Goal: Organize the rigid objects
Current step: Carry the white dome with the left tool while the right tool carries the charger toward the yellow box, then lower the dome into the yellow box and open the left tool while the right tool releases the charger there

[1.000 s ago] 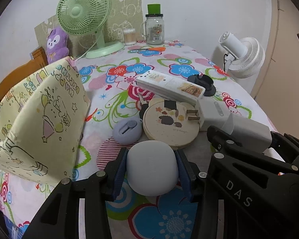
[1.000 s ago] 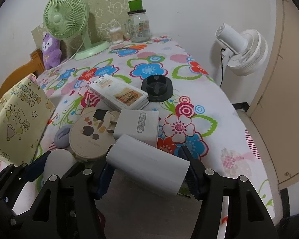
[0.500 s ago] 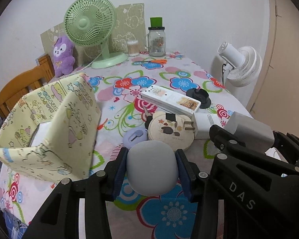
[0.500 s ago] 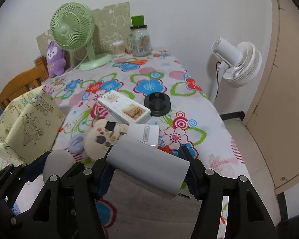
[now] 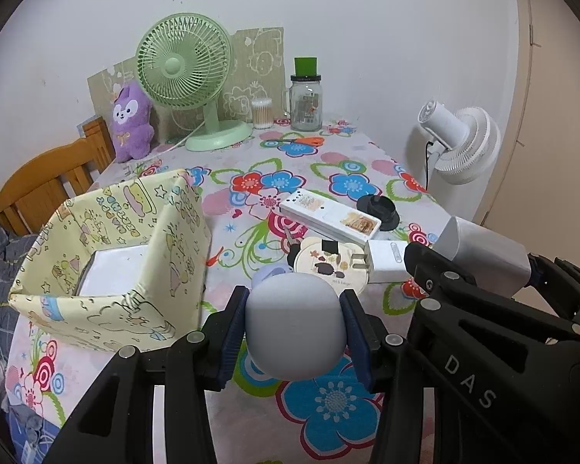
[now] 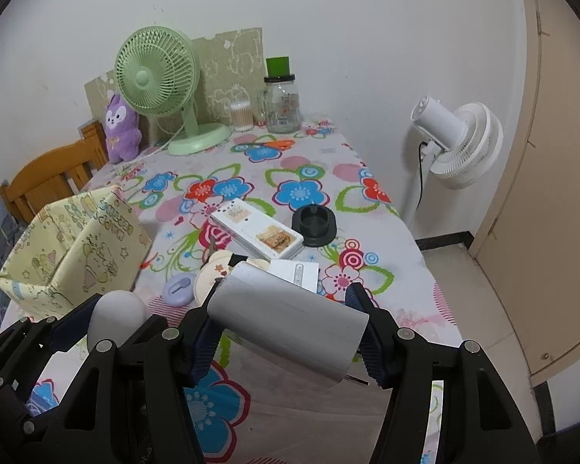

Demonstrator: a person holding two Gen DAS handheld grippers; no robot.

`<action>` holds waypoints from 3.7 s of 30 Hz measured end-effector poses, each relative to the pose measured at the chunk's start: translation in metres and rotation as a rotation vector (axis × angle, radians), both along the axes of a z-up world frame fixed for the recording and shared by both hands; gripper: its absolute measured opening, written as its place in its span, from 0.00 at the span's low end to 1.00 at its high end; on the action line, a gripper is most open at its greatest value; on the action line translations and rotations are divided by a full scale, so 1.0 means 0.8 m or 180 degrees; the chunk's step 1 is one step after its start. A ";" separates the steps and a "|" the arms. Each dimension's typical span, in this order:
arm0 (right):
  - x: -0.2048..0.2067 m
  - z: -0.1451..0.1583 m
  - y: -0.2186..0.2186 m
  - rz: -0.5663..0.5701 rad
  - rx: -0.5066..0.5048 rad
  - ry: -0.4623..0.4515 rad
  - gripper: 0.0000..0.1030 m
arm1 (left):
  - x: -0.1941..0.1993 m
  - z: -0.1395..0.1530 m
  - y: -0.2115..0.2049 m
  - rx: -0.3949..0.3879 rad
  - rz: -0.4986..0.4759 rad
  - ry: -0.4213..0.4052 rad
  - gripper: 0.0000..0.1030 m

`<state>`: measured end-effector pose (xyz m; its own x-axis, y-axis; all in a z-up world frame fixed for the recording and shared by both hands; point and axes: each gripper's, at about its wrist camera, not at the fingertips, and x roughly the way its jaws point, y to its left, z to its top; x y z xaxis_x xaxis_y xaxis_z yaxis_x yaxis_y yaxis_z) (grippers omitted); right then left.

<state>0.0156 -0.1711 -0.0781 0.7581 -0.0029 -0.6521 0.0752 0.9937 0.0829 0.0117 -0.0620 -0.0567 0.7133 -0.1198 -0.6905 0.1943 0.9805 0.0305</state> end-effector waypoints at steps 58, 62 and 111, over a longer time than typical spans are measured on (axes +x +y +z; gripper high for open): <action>0.096 0.087 0.152 0.0564 0.0027 -0.0281 0.63 | 0.089 0.074 0.148 -0.0113 0.0152 -0.0184 0.48; 0.106 0.084 0.173 0.0652 -0.0011 -0.0271 0.63 | 0.103 0.064 0.170 -0.0162 0.0191 -0.0061 0.48; 0.163 0.015 0.268 0.1047 -0.0152 0.0447 0.72 | 0.151 -0.012 0.238 0.0124 0.0307 0.0645 0.91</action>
<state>0.1456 0.0431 -0.0662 0.6267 0.1934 -0.7549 -0.2418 0.9692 0.0475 0.1329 0.1282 -0.0660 0.5664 -0.0282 -0.8236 0.1057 0.9936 0.0387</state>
